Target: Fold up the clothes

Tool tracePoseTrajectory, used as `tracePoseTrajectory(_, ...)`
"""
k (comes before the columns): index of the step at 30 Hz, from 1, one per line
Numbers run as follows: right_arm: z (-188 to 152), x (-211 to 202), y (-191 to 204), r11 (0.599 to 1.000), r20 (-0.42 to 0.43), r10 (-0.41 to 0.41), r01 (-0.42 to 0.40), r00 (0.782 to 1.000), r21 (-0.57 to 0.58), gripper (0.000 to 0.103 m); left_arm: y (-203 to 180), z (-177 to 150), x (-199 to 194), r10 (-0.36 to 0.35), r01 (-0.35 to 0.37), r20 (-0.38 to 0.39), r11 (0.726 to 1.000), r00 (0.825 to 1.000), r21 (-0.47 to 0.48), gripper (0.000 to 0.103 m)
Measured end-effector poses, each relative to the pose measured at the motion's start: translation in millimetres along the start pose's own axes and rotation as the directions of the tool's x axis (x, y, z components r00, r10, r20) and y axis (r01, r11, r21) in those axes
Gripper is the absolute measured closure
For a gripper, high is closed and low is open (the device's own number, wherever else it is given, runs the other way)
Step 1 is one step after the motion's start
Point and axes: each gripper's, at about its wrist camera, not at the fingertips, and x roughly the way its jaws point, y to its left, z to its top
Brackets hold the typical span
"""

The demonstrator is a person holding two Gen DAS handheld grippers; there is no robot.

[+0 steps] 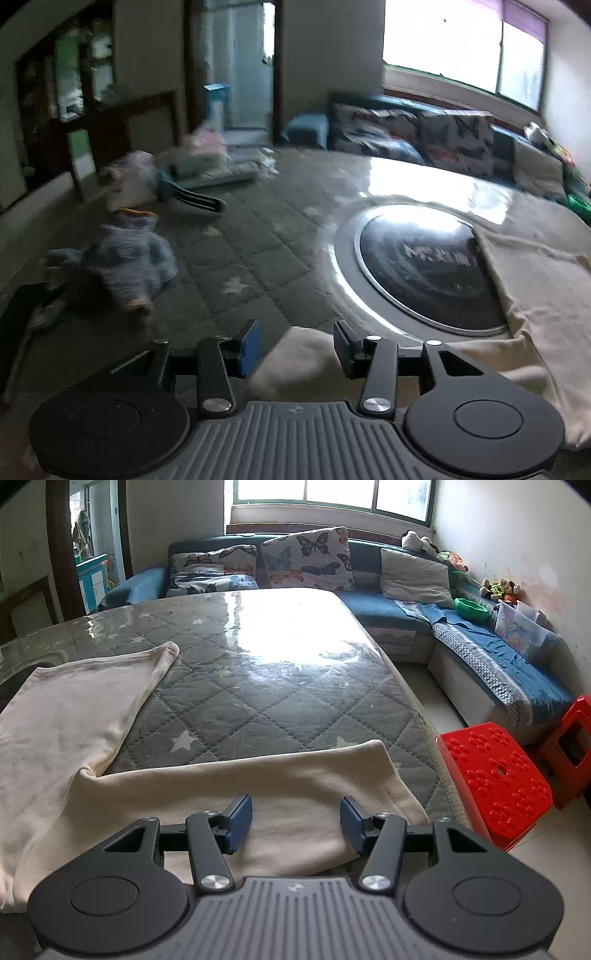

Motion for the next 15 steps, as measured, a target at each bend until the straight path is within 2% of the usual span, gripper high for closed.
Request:
tracePoseTrajectory(2,0,0,0,1.000,0.000,0.000,0.000,1.000,0.002,0.048,-2,3,12,-0.046,0.047,-0.043,0.999,0.998,0.011,0.056)
tracePoseTrajectory(3,0,0,0,1.000,0.000,0.000,0.000,1.000,0.003,0.048,-4,2,12,-0.049,0.050,-0.042,0.999,0.998,0.022,0.059)
tracePoseTrajectory(4,0,0,0,1.000,-0.001,-0.002,0.002,1.000,0.001,0.048,-6,1,11,-0.051,0.052,-0.042,0.998,0.998,0.033,0.067)
tracePoseTrajectory(5,0,0,1,1.000,-0.002,-0.003,0.003,1.000,-0.001,0.048,-7,0,11,-0.053,0.055,-0.041,0.998,0.998,0.043,0.086)
tracePoseTrajectory(6,1,0,1,1.000,-0.003,-0.003,0.003,1.000,-0.001,0.048,-9,-1,11,-0.056,0.058,-0.041,0.997,0.998,0.054,0.094)
tracePoseTrajectory(7,1,0,1,1.000,-0.004,-0.004,0.004,1.000,-0.001,0.048,-11,-2,10,-0.057,0.059,-0.036,0.996,0.998,0.063,0.096)
tracePoseTrajectory(8,1,1,1,1.000,-0.005,-0.004,0.004,1.000,-0.001,0.048,-11,-2,6,-0.047,0.047,-0.001,0.997,0.999,0.061,0.098)
tracePoseTrajectory(10,1,1,2,1.000,-0.005,-0.006,0.006,1.000,0.000,0.048,-11,-1,-7,-0.009,0.003,0.110,0.999,0.994,0.054,0.098)
tracePoseTrajectory(11,2,1,3,1.000,-0.005,-0.007,0.007,1.000,0.000,0.048,-10,-1,-14,0.002,-0.008,0.170,0.999,0.986,0.035,0.097)
tracePoseTrajectory(13,2,1,3,1.000,-0.005,-0.008,0.008,1.000,0.000,0.048,-6,1,-19,0.049,-0.046,0.234,0.999,0.971,-0.018,0.091)
tracePoseTrajectory(14,2,1,4,1.000,-0.006,-0.008,0.008,1.000,-0.001,0.048,-6,2,-17,0.095,-0.088,0.242,0.995,0.966,-0.037,0.081)
tracePoseTrajectory(15,3,1,4,1.000,-0.006,-0.008,0.008,1.000,-0.002,0.048,-6,3,-14,0.126,-0.119,0.238,0.992,0.963,-0.043,0.063)
